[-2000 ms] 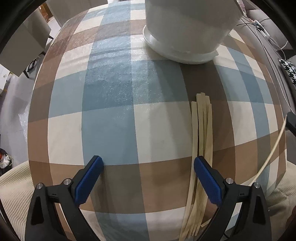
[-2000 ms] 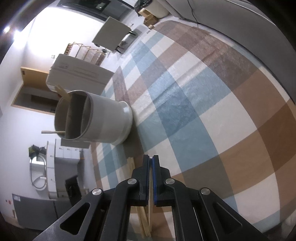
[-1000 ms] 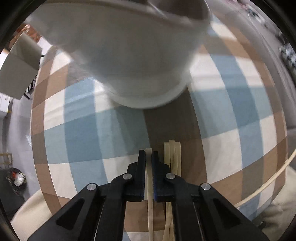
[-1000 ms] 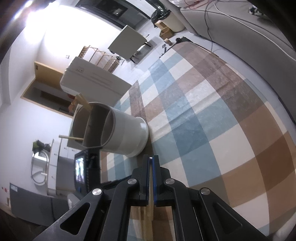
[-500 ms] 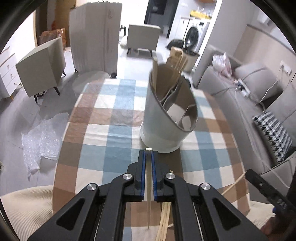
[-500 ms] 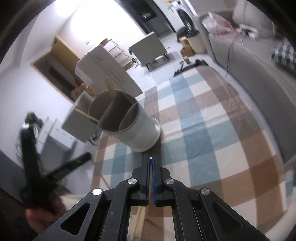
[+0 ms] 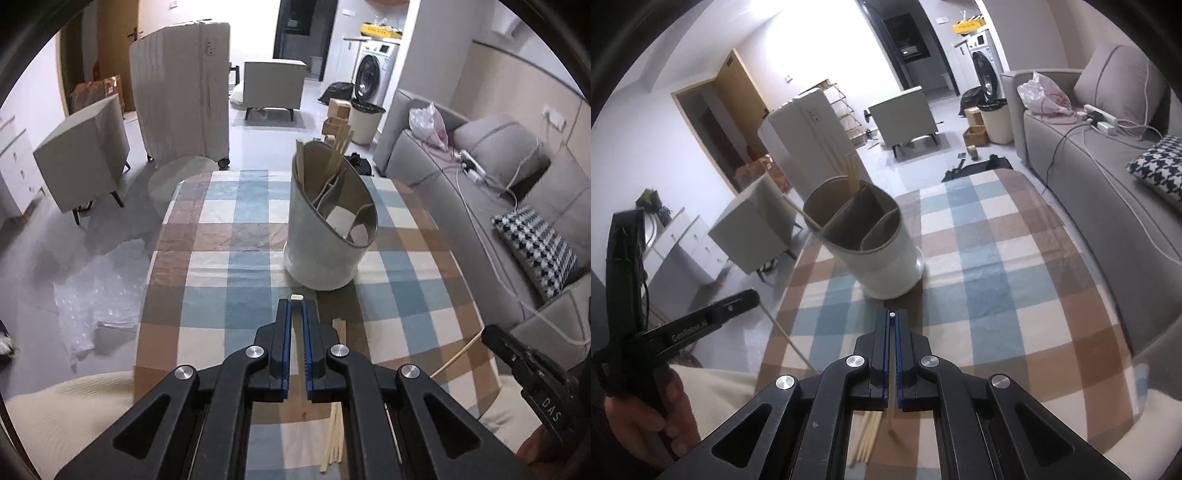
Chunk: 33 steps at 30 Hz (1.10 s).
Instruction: Organize utensils
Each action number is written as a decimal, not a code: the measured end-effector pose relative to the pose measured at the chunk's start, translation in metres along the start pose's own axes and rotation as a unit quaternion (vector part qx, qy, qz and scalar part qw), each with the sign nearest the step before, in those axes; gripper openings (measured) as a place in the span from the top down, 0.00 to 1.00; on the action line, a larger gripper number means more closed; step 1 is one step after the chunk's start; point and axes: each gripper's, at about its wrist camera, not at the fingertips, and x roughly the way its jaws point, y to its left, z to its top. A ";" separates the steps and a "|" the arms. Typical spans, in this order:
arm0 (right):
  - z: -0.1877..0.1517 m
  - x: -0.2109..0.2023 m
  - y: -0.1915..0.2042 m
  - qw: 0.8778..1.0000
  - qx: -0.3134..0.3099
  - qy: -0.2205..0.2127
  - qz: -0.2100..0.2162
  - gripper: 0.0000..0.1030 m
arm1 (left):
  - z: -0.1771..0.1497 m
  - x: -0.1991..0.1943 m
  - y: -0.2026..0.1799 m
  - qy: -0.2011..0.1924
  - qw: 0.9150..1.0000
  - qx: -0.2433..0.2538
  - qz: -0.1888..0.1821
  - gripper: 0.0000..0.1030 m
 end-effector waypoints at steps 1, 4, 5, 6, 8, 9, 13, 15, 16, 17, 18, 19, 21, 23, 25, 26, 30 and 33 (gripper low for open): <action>0.000 0.000 0.001 1.000 0.000 0.000 -0.001 0.98 | 0.000 0.000 -0.001 0.002 1.000 0.004 0.003 0.99; -0.001 -0.005 0.005 1.000 -0.001 -0.006 0.000 0.98 | 0.001 -0.002 -0.002 0.009 1.000 0.011 -0.001 0.99; -0.001 -0.007 0.006 1.000 -0.001 -0.008 0.000 0.98 | 0.001 -0.003 -0.002 0.010 1.000 0.012 -0.004 0.99; -0.001 -0.008 0.007 1.000 0.000 -0.011 0.000 0.98 | 0.001 -0.004 -0.002 0.010 1.000 0.014 -0.007 0.99; 0.001 -0.010 0.009 1.000 -0.001 -0.016 0.001 0.98 | 0.001 -0.006 -0.002 0.011 1.000 0.022 -0.012 1.00; 0.001 -0.012 0.010 1.000 -0.001 -0.018 0.002 0.98 | 0.001 -0.007 -0.002 0.012 1.000 0.023 -0.015 1.00; 0.002 -0.015 0.010 1.000 0.001 -0.024 0.004 0.98 | 0.001 -0.011 0.000 0.015 0.999 0.022 -0.030 1.00; 0.003 -0.016 0.010 1.000 0.001 -0.024 0.003 0.98 | 0.001 -0.010 0.002 0.022 0.999 0.019 -0.038 1.00; 0.003 -0.015 0.009 1.000 0.005 -0.023 0.003 0.98 | 0.000 -0.009 0.003 0.027 0.999 0.017 -0.042 1.00; 0.003 -0.015 0.008 1.000 0.008 -0.022 0.002 0.98 | 0.000 -0.006 0.006 0.033 0.998 0.013 -0.045 1.00; 0.003 -0.015 0.007 1.000 0.011 -0.022 0.003 0.98 | -0.001 -0.004 0.009 0.036 0.998 0.007 -0.053 1.00; 0.003 -0.014 0.005 1.000 0.013 -0.023 0.002 0.98 | -0.003 0.001 0.013 0.044 0.997 -0.002 -0.066 1.00; 0.003 -0.015 0.002 1.000 0.017 -0.022 0.002 0.98 | -0.007 0.016 0.020 0.078 0.994 -0.023 -0.067 1.00; 0.004 -0.014 -0.004 0.999 0.025 -0.022 0.001 0.98 | -0.013 0.037 0.025 0.118 0.990 -0.043 -0.064 1.00; 0.005 -0.012 -0.011 0.999 0.035 -0.019 0.000 0.98 | -0.020 0.056 0.029 0.145 0.988 -0.050 -0.036 0.75; 0.005 -0.011 -0.014 0.999 0.039 -0.017 0.001 0.98 | -0.024 0.065 0.032 0.153 0.986 -0.055 -0.025 0.67; 0.006 -0.003 -0.026 0.999 0.054 -0.008 0.003 0.98 | -0.032 0.093 0.048 0.178 0.981 -0.068 0.026 0.57; 0.008 0.005 -0.033 0.998 0.062 -0.001 0.005 0.98 | -0.027 0.112 0.065 0.191 0.976 -0.096 0.039 0.57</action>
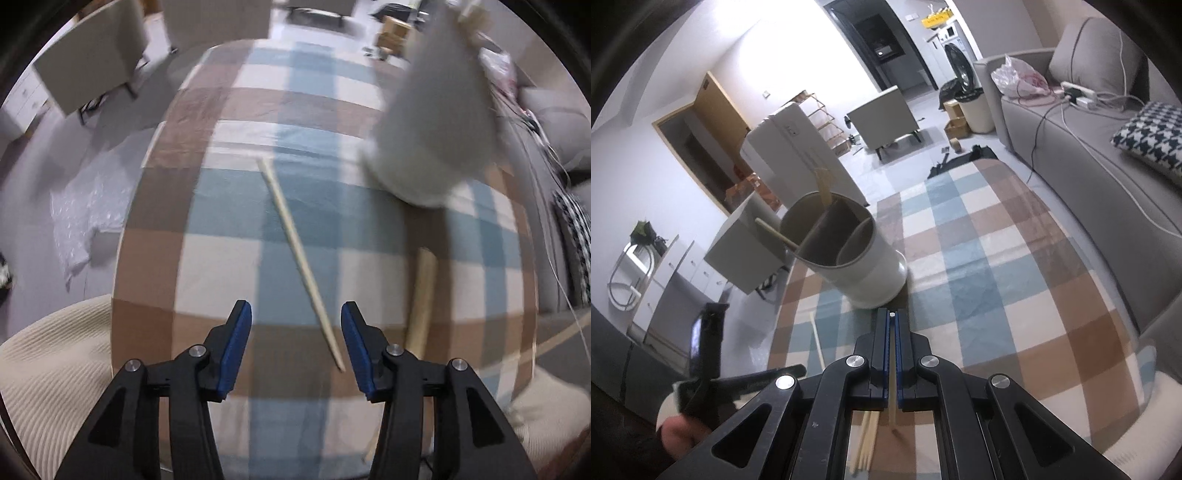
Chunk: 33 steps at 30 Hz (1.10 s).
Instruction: Organize utensils
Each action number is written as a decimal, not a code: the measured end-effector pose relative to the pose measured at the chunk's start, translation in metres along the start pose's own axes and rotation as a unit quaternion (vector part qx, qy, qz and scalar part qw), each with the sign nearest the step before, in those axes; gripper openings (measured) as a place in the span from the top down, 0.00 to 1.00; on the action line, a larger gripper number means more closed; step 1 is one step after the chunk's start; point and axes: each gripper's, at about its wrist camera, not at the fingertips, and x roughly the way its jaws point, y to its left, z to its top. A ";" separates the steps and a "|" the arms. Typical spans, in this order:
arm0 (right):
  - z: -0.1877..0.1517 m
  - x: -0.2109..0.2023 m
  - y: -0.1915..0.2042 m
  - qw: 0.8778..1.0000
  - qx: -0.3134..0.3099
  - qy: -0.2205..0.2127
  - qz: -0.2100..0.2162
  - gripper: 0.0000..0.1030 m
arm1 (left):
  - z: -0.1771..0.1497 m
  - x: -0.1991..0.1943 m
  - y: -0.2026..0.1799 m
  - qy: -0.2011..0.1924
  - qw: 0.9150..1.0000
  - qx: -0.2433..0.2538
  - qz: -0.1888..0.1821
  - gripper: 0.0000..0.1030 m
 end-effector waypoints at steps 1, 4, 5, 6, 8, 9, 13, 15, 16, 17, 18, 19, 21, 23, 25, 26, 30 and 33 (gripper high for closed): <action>0.002 0.004 -0.003 1.000 0.004 0.003 0.002 0.98 | 0.007 0.004 0.006 0.000 1.000 -0.012 0.005 0.57; 0.006 0.011 -0.008 1.000 0.009 0.009 0.006 0.98 | 0.032 0.017 0.027 0.007 0.998 -0.056 0.007 0.56; 0.008 0.015 -0.010 1.000 0.012 0.011 0.008 0.98 | 0.038 0.019 0.031 0.005 0.998 -0.064 0.006 0.56; 0.010 0.018 -0.012 1.000 0.015 0.014 0.010 0.98 | 0.047 0.022 0.035 0.004 0.997 -0.073 -0.001 0.56; 0.014 0.024 -0.015 0.999 0.022 0.020 0.016 0.98 | 0.057 0.029 0.032 0.004 0.997 -0.073 -0.002 0.56; 0.015 0.027 -0.017 0.999 0.026 0.023 0.018 0.98 | 0.063 0.031 0.030 0.005 0.998 -0.068 -0.002 0.56; 0.021 0.040 -0.022 0.998 0.040 0.035 0.027 0.98 | 0.079 0.044 0.017 0.012 0.999 -0.037 0.026 0.57; 0.023 0.043 -0.023 0.998 0.043 0.039 0.030 0.98 | 0.083 0.050 0.011 0.020 0.998 -0.028 0.046 0.57; 0.024 0.043 -0.024 0.998 0.043 0.039 0.032 0.98 | 0.086 0.054 0.009 0.028 0.998 -0.025 0.050 0.57; 0.025 0.042 -0.024 0.998 0.043 0.038 0.033 0.98 | 0.087 0.054 0.007 0.021 0.998 -0.022 0.051 0.57; 0.026 0.041 -0.024 0.998 0.044 0.037 0.035 0.98 | 0.088 0.054 0.004 0.018 0.998 -0.017 0.050 0.57; 0.026 0.040 -0.025 0.997 0.048 0.038 0.038 0.98 | 0.089 0.054 0.003 0.017 0.998 -0.013 0.059 0.60; 0.027 0.039 -0.027 0.997 0.053 0.037 0.041 0.98 | 0.086 0.052 -0.002 0.010 0.998 -0.006 0.061 0.77; 0.027 0.038 -0.027 0.997 0.054 0.037 0.042 0.98 | 0.085 0.050 -0.004 0.009 0.998 -0.004 0.058 0.96; 0.027 0.038 -0.027 0.997 0.054 0.037 0.043 0.98 | 0.083 0.048 -0.004 0.006 0.999 -0.008 0.047 0.98; 0.027 0.037 -0.026 0.997 0.052 0.037 0.043 0.98 | 0.082 0.046 -0.002 0.002 0.999 -0.009 0.038 0.98; 0.026 0.032 -0.021 0.998 0.037 0.030 0.041 0.98 | 0.074 0.017 0.006 -0.058 0.998 -0.020 -0.006 0.98; 0.025 0.026 -0.014 0.999 0.022 0.020 0.040 0.98 | 0.057 -0.021 0.000 -0.107 0.993 -0.014 -0.036 0.98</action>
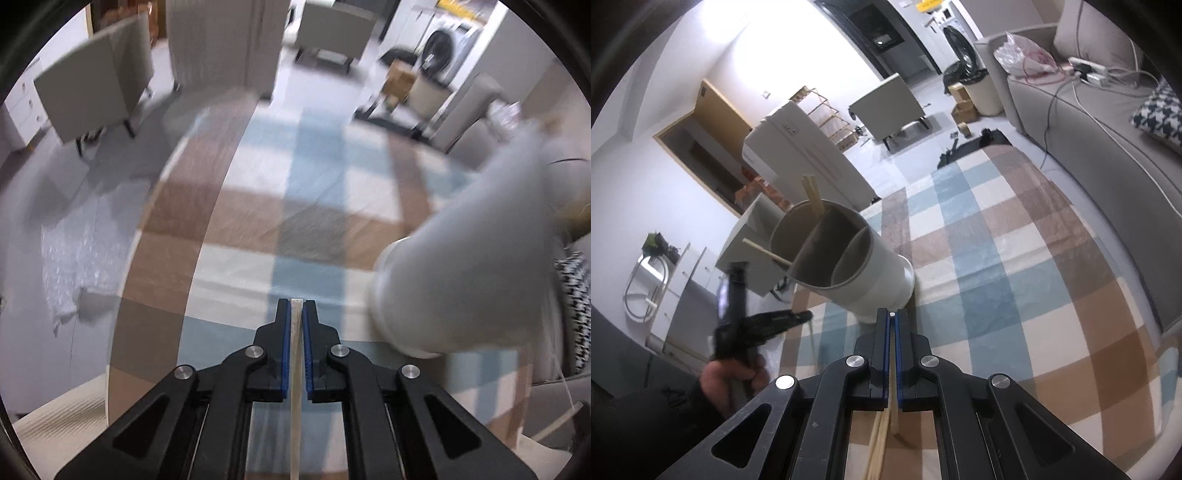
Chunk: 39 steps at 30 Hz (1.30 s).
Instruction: Organize utensils
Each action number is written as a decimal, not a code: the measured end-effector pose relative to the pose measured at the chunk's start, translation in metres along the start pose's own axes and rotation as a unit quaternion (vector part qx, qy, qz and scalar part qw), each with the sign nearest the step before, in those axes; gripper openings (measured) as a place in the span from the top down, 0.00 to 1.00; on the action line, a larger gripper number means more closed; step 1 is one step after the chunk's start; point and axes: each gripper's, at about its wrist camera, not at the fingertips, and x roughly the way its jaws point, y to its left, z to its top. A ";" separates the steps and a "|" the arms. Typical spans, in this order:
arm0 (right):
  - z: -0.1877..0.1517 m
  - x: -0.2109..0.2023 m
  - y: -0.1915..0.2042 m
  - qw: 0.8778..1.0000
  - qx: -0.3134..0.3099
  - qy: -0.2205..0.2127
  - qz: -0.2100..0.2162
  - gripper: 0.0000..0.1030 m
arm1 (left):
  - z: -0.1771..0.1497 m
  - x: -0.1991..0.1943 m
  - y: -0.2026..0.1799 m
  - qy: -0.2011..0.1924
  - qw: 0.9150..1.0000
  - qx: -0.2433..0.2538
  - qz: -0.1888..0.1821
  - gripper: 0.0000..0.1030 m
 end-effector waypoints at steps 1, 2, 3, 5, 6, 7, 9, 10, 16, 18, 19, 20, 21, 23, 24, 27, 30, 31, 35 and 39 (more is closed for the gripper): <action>0.000 -0.001 0.001 1.000 -0.003 -0.002 0.000 0.98 | -0.005 -0.018 -0.003 -0.021 1.000 -0.004 -0.016 0.98; -0.002 -0.003 0.004 1.000 -0.008 -0.006 0.000 0.98 | -0.010 -0.031 -0.004 -0.033 0.999 -0.004 -0.029 0.98; -0.003 -0.004 0.007 1.000 -0.014 -0.008 -0.001 0.98 | -0.014 -0.040 -0.007 -0.041 0.999 -0.003 -0.036 0.98; -0.006 -0.007 0.014 0.999 -0.030 -0.012 -0.003 0.98 | -0.025 -0.061 -0.011 -0.057 0.997 -0.003 -0.055 0.98; -0.008 -0.008 0.017 0.999 -0.037 -0.013 -0.005 0.98 | -0.030 -0.068 -0.015 -0.060 0.996 -0.002 -0.065 0.98; -0.011 -0.010 0.021 0.999 -0.045 -0.015 -0.006 0.98 | -0.031 -0.074 -0.018 -0.065 0.995 -0.001 -0.072 0.98; -0.013 -0.014 0.028 0.998 -0.056 -0.019 -0.007 0.98 | -0.041 -0.092 -0.025 -0.072 0.993 -0.002 -0.093 0.98; -0.014 -0.017 0.032 0.998 -0.062 -0.025 -0.011 0.98 | -0.038 -0.093 -0.030 -0.075 0.993 -0.003 -0.095 0.98; -0.013 -0.031 0.045 0.996 -0.074 -0.048 -0.018 0.98 | -0.032 -0.129 -0.039 -0.121 0.985 0.001 -0.123 0.98; -0.009 -0.037 0.049 0.996 -0.073 -0.055 -0.017 0.99 | -0.023 -0.146 -0.043 -0.151 0.980 0.007 -0.130 0.98; -0.006 -0.042 0.053 0.995 -0.074 -0.061 -0.015 0.98 | -0.019 -0.152 -0.044 -0.164 0.978 0.008 -0.132 0.98; -0.003 -0.045 0.056 0.995 -0.076 -0.066 -0.012 0.98 | -0.014 -0.156 -0.045 -0.175 0.975 0.008 -0.136 0.98; 0.001 -0.048 0.060 0.994 -0.080 -0.071 -0.011 0.98 | -0.008 -0.161 -0.046 -0.187 0.972 0.009 -0.141 0.98; 0.015 -0.056 0.070 0.993 -0.088 -0.083 -0.006 0.98 | 0.006 -0.177 -0.050 -0.218 0.965 0.012 -0.146 0.98; 0.022 -0.060 0.074 0.992 -0.089 -0.089 -0.002 0.98 | 0.013 -0.183 -0.053 -0.230 0.961 0.015 -0.149 0.98; 0.052 -0.068 0.090 0.990 -0.095 -0.106 0.009 0.98 | 0.036 -0.198 -0.062 -0.274 0.950 0.029 -0.147 0.98; 0.082 -0.070 0.108 0.987 -0.108 -0.121 0.018 0.99 | 0.059 -0.204 -0.069 -0.309 0.939 0.038 -0.144 0.98; 0.094 -0.069 0.114 0.986 -0.113 -0.124 0.020 0.99 | 0.069 -0.203 -0.072 -0.321 0.935 0.042 -0.143 0.98; 0.130 -0.054 0.129 0.985 -0.116 -0.127 0.026 0.98 | 0.094 -0.194 -0.078 -0.355 0.924 0.056 -0.134 0.98; 0.163 -0.028 0.137 0.987 -0.106 -0.120 0.032 0.98 | 0.111 -0.178 -0.075 -0.370 0.918 0.067 -0.124 0.98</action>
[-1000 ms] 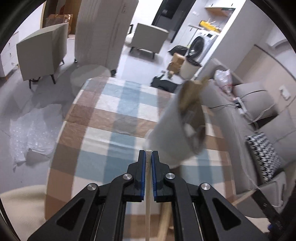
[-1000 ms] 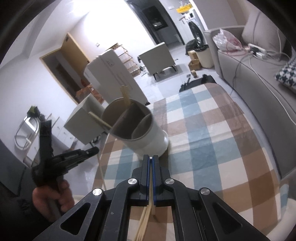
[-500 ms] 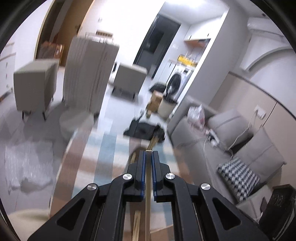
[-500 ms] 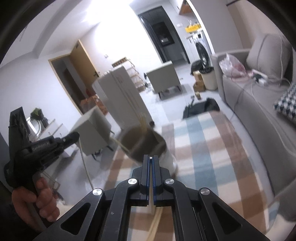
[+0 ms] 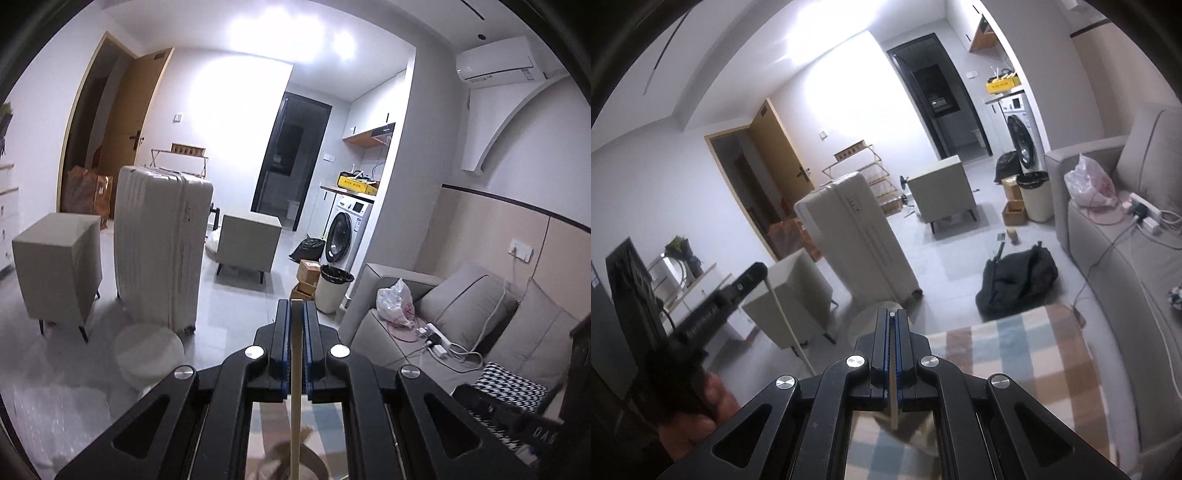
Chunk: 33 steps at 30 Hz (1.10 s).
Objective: Organize utensils
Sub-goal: 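Raise both held chopsticks over the holder and lower them into it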
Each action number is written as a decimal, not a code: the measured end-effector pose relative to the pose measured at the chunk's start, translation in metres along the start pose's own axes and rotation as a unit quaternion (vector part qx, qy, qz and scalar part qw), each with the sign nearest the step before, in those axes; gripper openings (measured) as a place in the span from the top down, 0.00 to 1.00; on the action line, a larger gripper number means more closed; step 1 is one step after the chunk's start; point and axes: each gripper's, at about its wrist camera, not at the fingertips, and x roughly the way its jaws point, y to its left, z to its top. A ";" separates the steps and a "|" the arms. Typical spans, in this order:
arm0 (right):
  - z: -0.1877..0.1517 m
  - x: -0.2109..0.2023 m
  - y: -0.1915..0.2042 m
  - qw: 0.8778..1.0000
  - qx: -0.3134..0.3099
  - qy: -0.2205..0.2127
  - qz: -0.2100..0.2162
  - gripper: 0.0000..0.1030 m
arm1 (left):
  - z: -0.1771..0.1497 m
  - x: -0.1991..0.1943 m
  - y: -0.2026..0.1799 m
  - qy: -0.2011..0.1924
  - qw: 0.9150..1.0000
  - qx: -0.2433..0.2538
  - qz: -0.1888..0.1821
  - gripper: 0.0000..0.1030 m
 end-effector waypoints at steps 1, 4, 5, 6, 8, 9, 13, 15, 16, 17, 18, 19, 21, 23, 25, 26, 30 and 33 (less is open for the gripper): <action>0.003 0.007 -0.001 1.000 0.002 0.002 0.002 0.98 | -0.001 0.007 0.001 0.001 1.000 0.006 0.000 0.98; 0.010 0.031 -0.003 1.000 0.004 0.016 -0.001 0.98 | -0.007 0.024 0.007 0.001 1.000 0.013 -0.003 0.98; 0.011 0.039 -0.004 1.000 0.003 0.021 -0.004 0.98 | -0.010 0.029 0.009 0.002 1.000 0.013 -0.004 0.98; 0.012 0.045 -0.004 1.000 0.003 0.025 -0.005 0.98 | -0.014 0.033 0.010 0.004 1.000 0.013 -0.007 0.98; 0.012 0.058 -0.007 0.999 0.003 0.036 -0.007 0.99 | -0.019 0.037 0.011 0.005 1.000 0.015 -0.009 0.98; 0.011 0.064 -0.009 0.999 0.003 0.040 -0.008 0.98 | -0.020 0.037 0.011 0.005 1.000 0.015 -0.009 0.98; 0.005 0.080 -0.016 0.998 0.006 0.058 -0.009 0.98 | -0.033 0.042 0.013 0.018 1.000 0.018 -0.012 0.98; 0.002 0.086 -0.017 0.998 0.007 0.064 -0.010 0.98 | -0.037 0.042 0.013 0.019 0.999 0.026 -0.008 0.98; 0.000 0.089 -0.017 0.998 0.006 0.069 -0.011 0.98 | -0.040 0.041 0.013 0.020 0.999 0.029 -0.008 0.98; -0.001 0.091 -0.017 0.997 0.006 0.072 -0.012 0.98 | -0.037 0.042 0.012 0.021 0.999 0.028 -0.008 0.98; -0.004 0.093 -0.017 0.997 0.005 0.076 -0.012 0.98 | -0.039 0.040 0.013 0.020 0.999 0.027 -0.006 0.98; -0.006 0.095 -0.016 0.997 0.004 0.079 -0.012 0.98 | -0.039 0.040 0.013 0.020 0.999 0.026 -0.007 0.98; -0.009 0.096 -0.015 0.997 0.003 0.083 -0.010 0.98 | -0.041 0.040 0.011 0.021 0.999 0.025 -0.005 0.98; -0.011 0.098 -0.014 0.996 0.002 0.086 -0.009 0.98 | -0.042 0.039 0.009 0.021 0.999 0.027 -0.004 0.98; -0.014 0.098 -0.013 0.996 -0.002 0.089 -0.010 0.98 | -0.042 0.038 0.008 0.015 0.999 0.032 -0.001 0.98; -0.016 0.099 -0.012 0.996 -0.004 0.091 -0.011 0.98 | -0.043 0.037 0.007 0.013 0.999 0.035 0.000 0.98; -0.020 0.099 -0.013 0.995 -0.001 0.096 -0.013 0.98 | -0.046 0.035 0.006 0.016 0.999 0.042 -0.001 0.98; -0.023 0.100 -0.014 0.994 0.004 0.104 -0.014 0.98 | -0.049 0.033 0.005 0.026 0.999 0.046 -0.002 0.98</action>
